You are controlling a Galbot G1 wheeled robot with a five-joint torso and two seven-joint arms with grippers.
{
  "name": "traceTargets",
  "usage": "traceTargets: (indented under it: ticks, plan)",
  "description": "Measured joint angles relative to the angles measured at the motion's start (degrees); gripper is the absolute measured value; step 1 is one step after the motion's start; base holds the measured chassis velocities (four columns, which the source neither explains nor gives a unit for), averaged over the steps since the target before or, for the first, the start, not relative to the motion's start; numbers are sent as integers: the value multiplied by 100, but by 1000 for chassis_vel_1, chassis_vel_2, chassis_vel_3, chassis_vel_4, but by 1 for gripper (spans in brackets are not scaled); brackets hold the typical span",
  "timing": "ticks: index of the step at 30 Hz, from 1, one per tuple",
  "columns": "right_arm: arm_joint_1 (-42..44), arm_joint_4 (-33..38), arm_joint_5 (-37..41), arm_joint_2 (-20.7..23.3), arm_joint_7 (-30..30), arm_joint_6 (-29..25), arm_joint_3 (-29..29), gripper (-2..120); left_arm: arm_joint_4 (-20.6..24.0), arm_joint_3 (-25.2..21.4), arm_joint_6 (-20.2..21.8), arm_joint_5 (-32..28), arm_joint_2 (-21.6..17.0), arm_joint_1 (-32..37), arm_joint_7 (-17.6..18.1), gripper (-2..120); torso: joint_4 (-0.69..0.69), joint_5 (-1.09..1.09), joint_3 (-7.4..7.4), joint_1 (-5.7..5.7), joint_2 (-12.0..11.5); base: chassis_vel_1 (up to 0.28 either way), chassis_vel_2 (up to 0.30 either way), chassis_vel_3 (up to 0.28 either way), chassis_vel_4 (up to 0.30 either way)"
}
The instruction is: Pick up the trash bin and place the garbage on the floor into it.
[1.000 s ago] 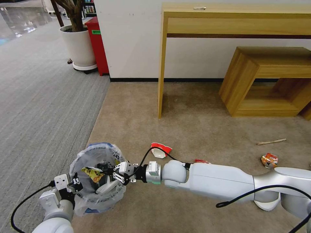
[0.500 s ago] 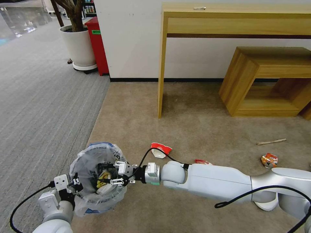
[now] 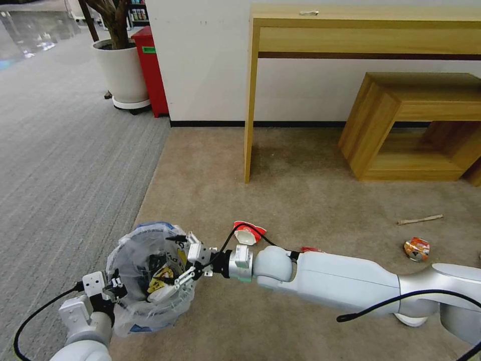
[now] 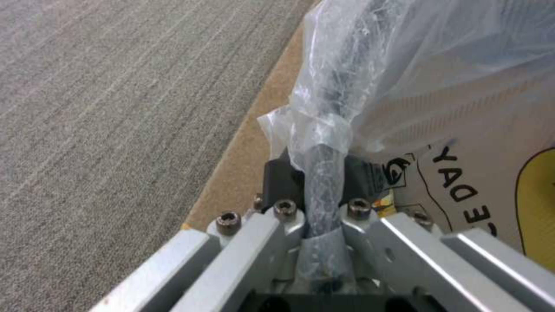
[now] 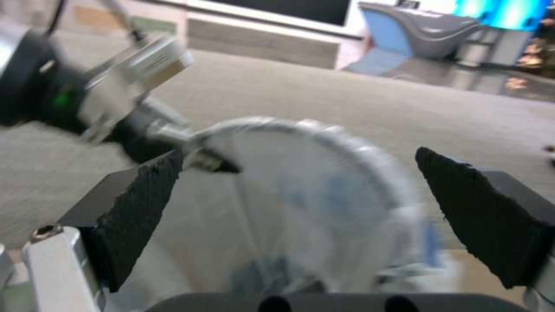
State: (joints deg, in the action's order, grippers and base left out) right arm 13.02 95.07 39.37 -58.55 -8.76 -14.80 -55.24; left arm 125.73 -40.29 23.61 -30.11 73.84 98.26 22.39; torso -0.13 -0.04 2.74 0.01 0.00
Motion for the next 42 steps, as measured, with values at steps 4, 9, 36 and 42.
traceTargets:
  ticks: [4, 9, 36, 42]
  plan:
    - [122, 200, 59, 166, 249, 137, 496, 100, -55, -17, -14, -6, -8, -16, 2, 0, 0, 0, 0, 0, 0, 0, 0, 0, 0]
    - [311, 320, 168, 352, 535, 288, 1128, 100, -87, -30, -20, -22, -11, -56, 5, 0, 0, 0, 0, 0, 0, 0, 0, 0, 0]
    - [3515, 641, 366, 1151, 2428, 1672, 5825, 100, -168, -54, -19, -227, -129, -246, 24, 0, -1, 1, 0, 0, 0, 0, 0, 0, 0]
    - [4071, 665, 272, 1235, 2577, 1717, 6353, 99, -141, -49, -18, -283, -205, -247, 23, 0, 0, 1, 0, 0, 0, 0, 0, 0, 0]
